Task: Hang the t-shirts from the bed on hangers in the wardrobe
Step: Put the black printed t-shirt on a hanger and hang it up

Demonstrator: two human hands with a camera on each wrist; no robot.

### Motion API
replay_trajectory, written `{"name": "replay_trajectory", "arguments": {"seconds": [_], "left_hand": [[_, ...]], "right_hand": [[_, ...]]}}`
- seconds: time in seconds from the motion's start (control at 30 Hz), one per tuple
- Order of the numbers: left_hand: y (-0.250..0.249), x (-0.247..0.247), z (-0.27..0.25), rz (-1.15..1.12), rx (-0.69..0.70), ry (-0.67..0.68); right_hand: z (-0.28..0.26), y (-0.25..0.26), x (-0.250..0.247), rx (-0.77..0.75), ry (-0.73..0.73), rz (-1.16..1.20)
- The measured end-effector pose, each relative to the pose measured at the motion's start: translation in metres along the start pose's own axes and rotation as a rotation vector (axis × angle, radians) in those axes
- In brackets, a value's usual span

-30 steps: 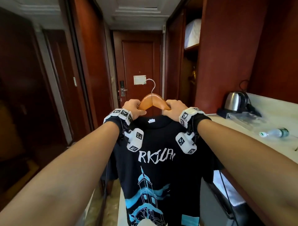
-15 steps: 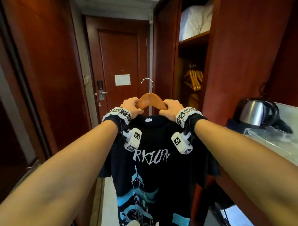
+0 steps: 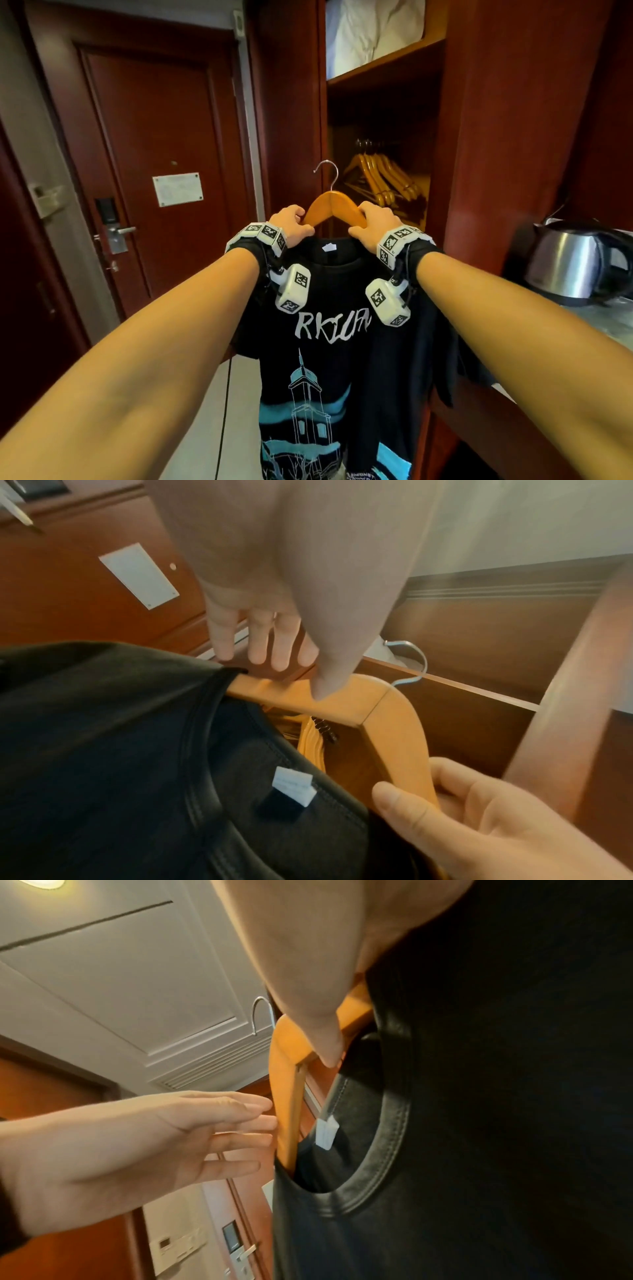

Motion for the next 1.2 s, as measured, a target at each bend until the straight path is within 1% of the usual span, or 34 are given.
{"name": "replay_trajectory", "arguments": {"seconds": [0.13,0.27,0.37,0.5,0.6,0.73,0.83,0.97,1.07,1.2], "left_hand": [[0.000,0.016,0.092,-0.110,0.012,0.025],[-0.006,0.032,0.179,-0.302,0.060,0.083],[-0.017,0.040,0.225,-0.410,0.133,0.146],[-0.025,0.056,0.288,-0.453,0.240,0.213],[-0.028,0.075,0.337,-0.487,0.296,0.271],[-0.033,0.094,0.398,-0.467,0.388,0.293],[-0.041,0.106,0.435,-0.443,0.445,0.336],[-0.060,0.118,0.474,-0.379,0.563,0.319],[-0.074,0.137,0.496,-0.305,0.623,0.330],[-0.088,0.167,0.525,-0.265,0.646,0.338]], "right_hand": [[0.076,-0.029,0.015,0.099,-0.035,-0.041],[0.140,-0.055,0.024,0.225,-0.075,-0.099],[0.181,-0.074,0.027,0.337,-0.097,-0.123],[0.228,-0.100,0.029,0.511,-0.130,-0.095],[0.258,-0.119,0.034,0.611,-0.167,-0.127],[0.292,-0.141,0.039,0.743,-0.229,-0.177],[0.309,-0.154,0.038,0.845,-0.261,-0.261],[0.322,-0.172,0.027,0.924,-0.327,-0.406],[0.329,-0.191,0.025,0.962,-0.300,-0.444],[0.341,-0.218,0.028,0.991,-0.217,-0.443]]}}
Point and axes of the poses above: each hand's wrist, its own z-axis towards the middle knuckle, its own x-axis out of the palm, y = z × x, the point moved 4 cm from there along z, towards the middle knuckle, and after that the axes turned 2 degrees about y, right-handed, at the moved point
